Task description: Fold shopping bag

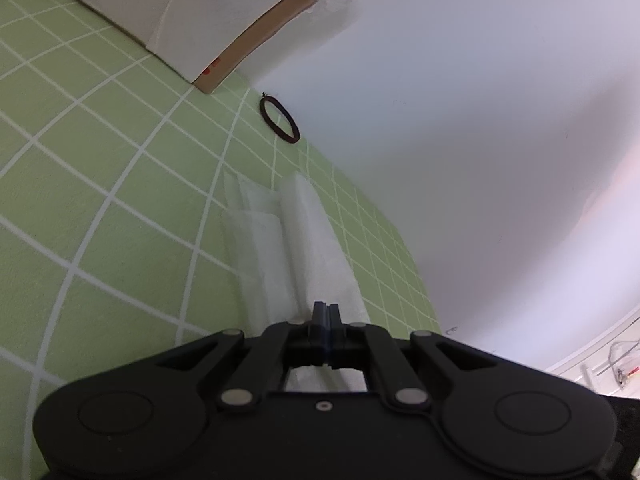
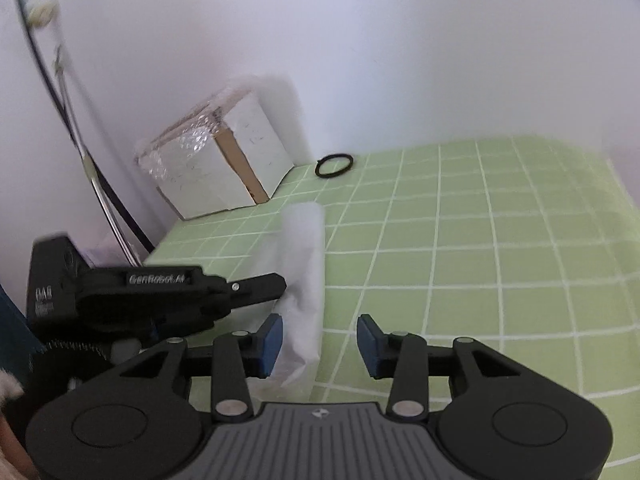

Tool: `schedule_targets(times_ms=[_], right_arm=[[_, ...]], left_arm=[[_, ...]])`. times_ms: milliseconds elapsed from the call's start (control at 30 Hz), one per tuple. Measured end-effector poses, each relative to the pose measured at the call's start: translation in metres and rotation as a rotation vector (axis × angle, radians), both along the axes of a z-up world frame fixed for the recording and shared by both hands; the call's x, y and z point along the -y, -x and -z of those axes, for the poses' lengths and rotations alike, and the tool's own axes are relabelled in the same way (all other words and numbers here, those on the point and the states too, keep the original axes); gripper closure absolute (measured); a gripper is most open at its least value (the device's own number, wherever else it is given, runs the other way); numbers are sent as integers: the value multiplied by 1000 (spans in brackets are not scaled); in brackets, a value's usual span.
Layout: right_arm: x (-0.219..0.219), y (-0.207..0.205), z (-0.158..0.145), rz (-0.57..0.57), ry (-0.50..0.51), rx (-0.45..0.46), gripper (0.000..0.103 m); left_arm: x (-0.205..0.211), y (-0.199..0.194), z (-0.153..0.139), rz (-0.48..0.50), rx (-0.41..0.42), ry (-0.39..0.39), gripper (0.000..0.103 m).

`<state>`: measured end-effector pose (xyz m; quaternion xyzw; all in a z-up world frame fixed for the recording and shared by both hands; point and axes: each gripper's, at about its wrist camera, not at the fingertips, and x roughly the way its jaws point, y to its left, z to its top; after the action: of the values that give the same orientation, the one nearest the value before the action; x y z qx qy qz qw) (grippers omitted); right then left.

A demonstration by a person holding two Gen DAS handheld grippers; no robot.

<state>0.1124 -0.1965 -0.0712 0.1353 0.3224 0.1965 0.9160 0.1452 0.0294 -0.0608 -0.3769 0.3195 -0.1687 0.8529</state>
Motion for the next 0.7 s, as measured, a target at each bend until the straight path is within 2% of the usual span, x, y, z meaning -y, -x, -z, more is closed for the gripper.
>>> schedule_targets(times_ms=[67, 200, 233, 267, 433, 533, 700], right_arm=[[4, -6, 4, -18, -54, -26, 60], [2, -21, 10, -49, -99, -57, 61], [2, -24, 11, -59, -115, -68, 65], [1, -27, 12, -70, -129, -81, 73], [-8, -28, 7, -59, -95, -78, 81], [-16, -21, -4, -73, 29, -36, 81], [-51, 1, -17, -167, 451, 119, 81]], left_arm=[[-3, -6, -1, -2, -7, 11, 101], [-3, -4, 2, -1, -5, 5, 101], [-2, -4, 2, -3, -5, 5, 101], [-1, -5, 3, -5, -5, 4, 101], [7, -7, 6, -32, -17, 12, 101], [18, -18, 7, -45, -16, 15, 101], [39, -24, 7, -26, -17, -15, 101]])
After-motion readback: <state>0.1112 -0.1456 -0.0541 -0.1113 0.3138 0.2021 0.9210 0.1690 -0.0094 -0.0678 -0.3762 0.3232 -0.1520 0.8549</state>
